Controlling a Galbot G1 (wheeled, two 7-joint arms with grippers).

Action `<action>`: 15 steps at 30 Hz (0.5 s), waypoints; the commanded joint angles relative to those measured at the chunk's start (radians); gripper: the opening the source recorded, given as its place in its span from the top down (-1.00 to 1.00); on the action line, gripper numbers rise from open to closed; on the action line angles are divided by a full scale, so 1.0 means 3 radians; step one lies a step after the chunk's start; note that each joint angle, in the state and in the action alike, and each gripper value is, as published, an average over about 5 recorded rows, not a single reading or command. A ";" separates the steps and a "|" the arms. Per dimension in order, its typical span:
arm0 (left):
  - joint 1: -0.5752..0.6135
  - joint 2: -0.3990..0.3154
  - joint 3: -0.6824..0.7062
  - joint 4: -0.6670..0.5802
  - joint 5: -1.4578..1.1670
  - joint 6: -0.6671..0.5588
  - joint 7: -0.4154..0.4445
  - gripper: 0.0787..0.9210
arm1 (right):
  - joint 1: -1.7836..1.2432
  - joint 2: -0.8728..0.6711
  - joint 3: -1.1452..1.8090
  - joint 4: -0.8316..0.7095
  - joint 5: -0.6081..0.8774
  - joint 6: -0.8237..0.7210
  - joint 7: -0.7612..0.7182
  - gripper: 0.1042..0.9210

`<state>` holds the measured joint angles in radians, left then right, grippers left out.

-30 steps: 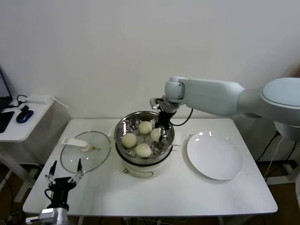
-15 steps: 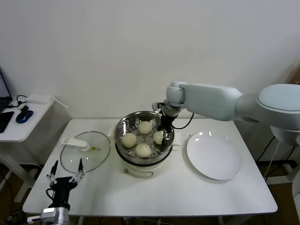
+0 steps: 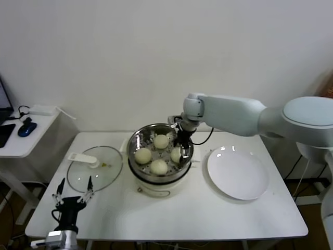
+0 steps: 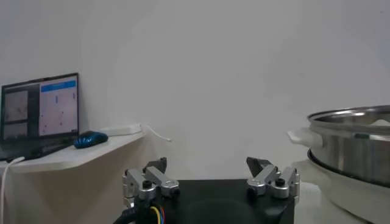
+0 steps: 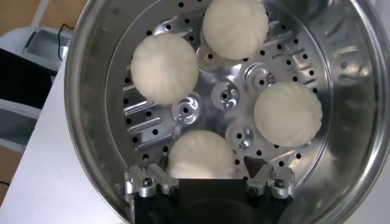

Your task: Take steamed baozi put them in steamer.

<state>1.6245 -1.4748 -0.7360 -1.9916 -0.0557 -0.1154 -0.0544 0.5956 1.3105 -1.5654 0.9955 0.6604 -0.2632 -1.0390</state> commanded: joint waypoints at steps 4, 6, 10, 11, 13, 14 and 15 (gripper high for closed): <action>-0.0004 -0.0004 0.0006 -0.0016 0.0000 0.0010 0.0000 -0.77 | 0.0171 -0.0028 0.0031 0.0040 0.0112 0.0023 -0.0084 -0.76; -0.0004 -0.0004 0.0007 -0.0021 -0.0001 0.0013 0.0001 -0.77 | 0.0233 -0.0059 0.0031 0.0084 0.0175 0.0029 -0.0100 -0.76; -0.0004 -0.0004 0.0009 -0.0027 -0.0001 0.0018 0.0001 -0.77 | 0.0358 -0.0161 0.0055 0.0184 0.0279 0.0048 -0.0119 -0.76; -0.0004 -0.0004 0.0009 -0.0029 -0.0001 0.0020 0.0001 -0.77 | 0.0382 -0.0198 0.0073 0.0203 0.0293 0.0053 -0.0118 -0.76; -0.0003 -0.0003 0.0010 -0.0035 -0.0001 0.0023 0.0001 -0.77 | 0.0424 -0.0295 0.0122 0.0238 0.0316 0.0062 -0.0104 -0.76; -0.0003 -0.0003 0.0010 -0.0038 -0.0001 0.0024 0.0001 -0.77 | 0.0442 -0.0355 0.0146 0.0255 0.0324 0.0066 -0.0091 -0.76; -0.0003 -0.0003 0.0011 -0.0039 -0.0001 0.0025 0.0001 -0.77 | 0.0453 -0.0424 0.0175 0.0274 0.0327 0.0070 -0.0073 -0.76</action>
<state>1.6238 -1.4752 -0.7335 -2.0011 -0.0558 -0.1093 -0.0543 0.6713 1.2719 -1.5474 1.0372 0.7176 -0.2480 -1.0679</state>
